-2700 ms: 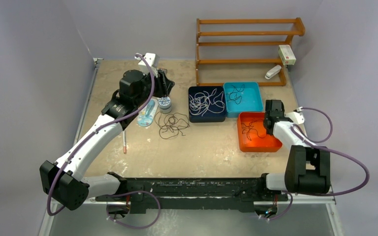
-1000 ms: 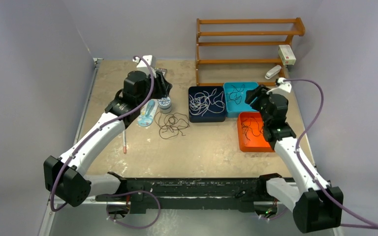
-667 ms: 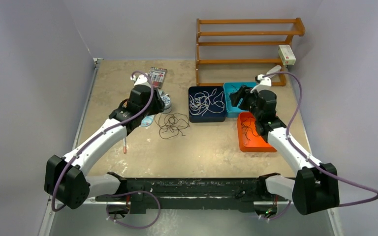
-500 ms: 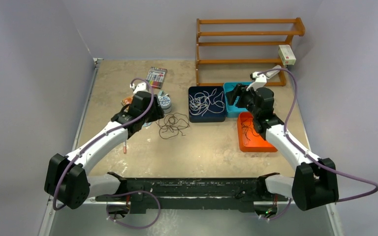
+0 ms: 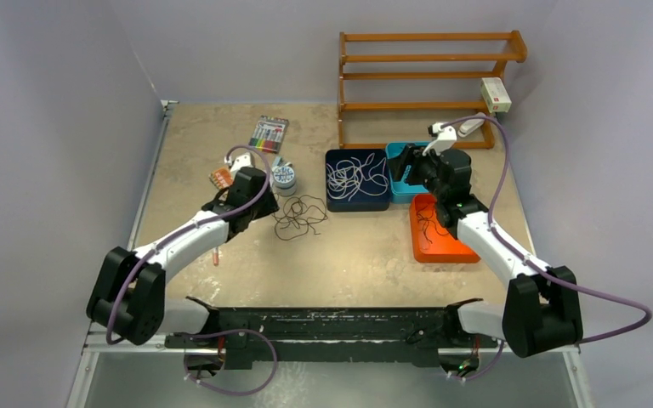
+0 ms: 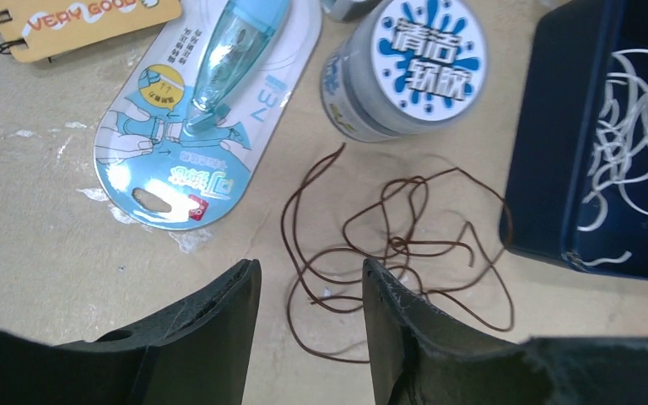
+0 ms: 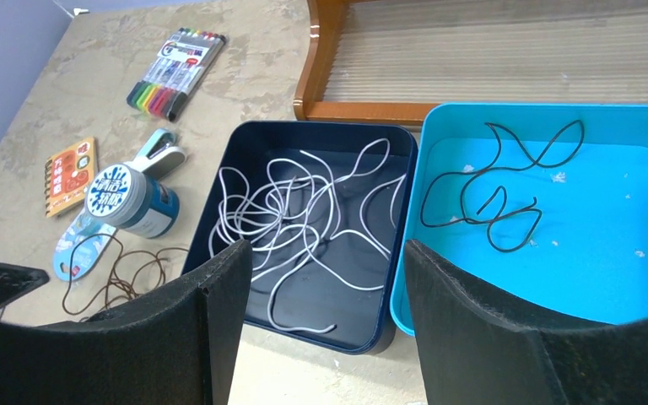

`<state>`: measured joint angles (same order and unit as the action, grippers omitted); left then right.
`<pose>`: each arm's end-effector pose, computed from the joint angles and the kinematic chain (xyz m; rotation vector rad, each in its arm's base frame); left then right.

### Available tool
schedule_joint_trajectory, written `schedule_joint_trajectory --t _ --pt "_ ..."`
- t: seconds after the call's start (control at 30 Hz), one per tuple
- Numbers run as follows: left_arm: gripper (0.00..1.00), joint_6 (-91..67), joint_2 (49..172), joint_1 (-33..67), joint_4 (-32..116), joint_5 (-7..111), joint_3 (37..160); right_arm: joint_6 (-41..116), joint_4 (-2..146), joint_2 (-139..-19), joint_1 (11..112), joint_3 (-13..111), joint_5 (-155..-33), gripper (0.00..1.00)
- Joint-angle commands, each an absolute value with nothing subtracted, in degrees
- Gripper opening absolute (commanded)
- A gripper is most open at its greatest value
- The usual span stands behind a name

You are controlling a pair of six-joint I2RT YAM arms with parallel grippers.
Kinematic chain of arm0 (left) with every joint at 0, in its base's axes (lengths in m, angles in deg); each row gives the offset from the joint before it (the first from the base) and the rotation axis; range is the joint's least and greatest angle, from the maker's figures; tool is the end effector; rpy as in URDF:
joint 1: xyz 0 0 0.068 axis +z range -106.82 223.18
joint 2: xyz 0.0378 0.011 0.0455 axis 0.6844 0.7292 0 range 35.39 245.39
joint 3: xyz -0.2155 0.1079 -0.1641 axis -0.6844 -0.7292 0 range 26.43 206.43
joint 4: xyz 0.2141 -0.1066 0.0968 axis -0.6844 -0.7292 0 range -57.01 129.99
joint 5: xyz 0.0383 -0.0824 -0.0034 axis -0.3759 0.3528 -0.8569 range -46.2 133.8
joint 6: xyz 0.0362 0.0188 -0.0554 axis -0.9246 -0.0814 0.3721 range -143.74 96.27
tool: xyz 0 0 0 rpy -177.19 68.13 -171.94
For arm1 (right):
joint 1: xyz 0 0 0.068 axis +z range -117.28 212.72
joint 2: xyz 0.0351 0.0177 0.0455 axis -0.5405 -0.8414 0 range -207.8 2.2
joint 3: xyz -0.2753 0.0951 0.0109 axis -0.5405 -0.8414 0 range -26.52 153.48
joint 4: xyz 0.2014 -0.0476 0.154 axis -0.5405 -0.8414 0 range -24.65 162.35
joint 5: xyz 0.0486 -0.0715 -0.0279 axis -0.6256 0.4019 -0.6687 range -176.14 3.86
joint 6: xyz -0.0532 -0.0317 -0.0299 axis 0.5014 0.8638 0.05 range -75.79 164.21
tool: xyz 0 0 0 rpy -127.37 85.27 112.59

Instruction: Untangle the cables

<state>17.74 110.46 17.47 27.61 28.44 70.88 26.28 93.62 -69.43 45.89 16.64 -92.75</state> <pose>0.2574 -0.1076 0.2289 -0.4494 2.2621 -0.2953 0.2901 0.0745 0.3038 -0.0161 1.7211 0.5019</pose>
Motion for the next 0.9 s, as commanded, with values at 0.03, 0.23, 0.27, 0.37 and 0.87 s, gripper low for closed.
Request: schedule_joint_trajectory --t 0.03,0.23,0.27,0.37,0.87 --pt "0.46 18.2 114.8 18.66 37.03 25.84 68.58 27.42 95.13 -69.0 46.25 19.47 -94.95 0.68" --pt "0.45 17.4 119.91 18.9 43.02 25.96 68.21 28.68 93.6 -67.8 46.25 18.77 -94.91 0.68" --pt "0.44 17.4 120.55 18.86 43.95 26.33 68.05 28.88 93.43 -67.83 46.25 18.77 -95.05 0.68" --pt "0.39 17.18 123.16 19.0 45.19 26.58 68.62 29.2 92.94 -67.71 46.25 18.94 -95.36 0.68" --pt "0.0 14.34 122.0 18.94 39.16 24.38 72.72 27.95 96.15 -60.61 46.25 14.26 -90.08 0.7"
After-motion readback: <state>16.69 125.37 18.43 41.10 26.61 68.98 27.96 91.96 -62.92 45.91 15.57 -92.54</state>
